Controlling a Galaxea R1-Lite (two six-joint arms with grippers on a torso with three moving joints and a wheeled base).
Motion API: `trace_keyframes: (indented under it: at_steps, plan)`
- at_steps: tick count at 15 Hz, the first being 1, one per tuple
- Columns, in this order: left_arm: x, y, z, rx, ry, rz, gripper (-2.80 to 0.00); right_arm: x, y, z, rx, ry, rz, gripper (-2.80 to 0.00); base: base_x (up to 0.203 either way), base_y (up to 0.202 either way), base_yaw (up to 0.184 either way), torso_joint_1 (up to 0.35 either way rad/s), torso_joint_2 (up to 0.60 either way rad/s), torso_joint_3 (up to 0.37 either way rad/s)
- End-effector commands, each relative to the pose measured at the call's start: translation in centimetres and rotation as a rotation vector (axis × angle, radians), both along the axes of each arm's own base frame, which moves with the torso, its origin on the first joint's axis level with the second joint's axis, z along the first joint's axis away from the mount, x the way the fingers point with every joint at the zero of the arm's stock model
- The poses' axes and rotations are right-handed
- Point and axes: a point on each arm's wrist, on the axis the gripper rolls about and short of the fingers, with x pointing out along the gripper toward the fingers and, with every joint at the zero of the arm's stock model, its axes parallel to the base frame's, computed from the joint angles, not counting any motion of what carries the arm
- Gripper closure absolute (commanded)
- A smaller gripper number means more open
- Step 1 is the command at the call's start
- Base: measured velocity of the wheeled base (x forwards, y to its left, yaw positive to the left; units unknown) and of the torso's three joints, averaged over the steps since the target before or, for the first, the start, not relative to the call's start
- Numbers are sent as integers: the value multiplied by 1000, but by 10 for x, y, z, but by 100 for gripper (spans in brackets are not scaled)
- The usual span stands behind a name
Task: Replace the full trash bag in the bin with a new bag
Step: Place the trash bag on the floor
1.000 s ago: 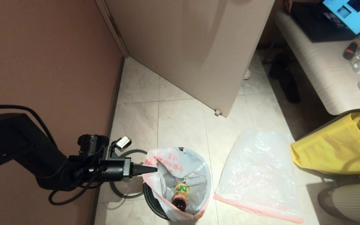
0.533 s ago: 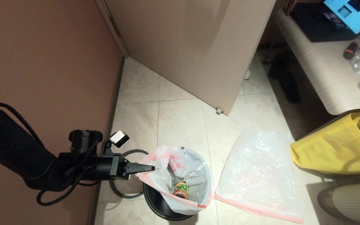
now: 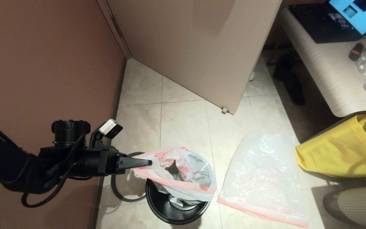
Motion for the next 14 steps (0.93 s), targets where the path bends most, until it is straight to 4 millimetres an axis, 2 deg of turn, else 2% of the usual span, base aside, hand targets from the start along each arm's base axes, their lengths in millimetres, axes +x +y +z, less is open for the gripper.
trace_keyframes:
  at_steps: [1,5,9,14]
  plan:
    - [-9,1,23,-11,-70,-6,0,0,0,0,0,2,0,0,0,0,0,0,0,0]
    - [-22,2,67,-31,-112,4,0,0,0,0,0,0,0,0,0,0,0,0,0,0]
    - [-36,3,99,-48,-124,5,0,0,0,0,0,1,0,0,0,0,0,0,0,0]
    - [-60,5,162,-81,-167,10,0,0,0,0,0,-1,0,0,0,0,0,0,0,0]
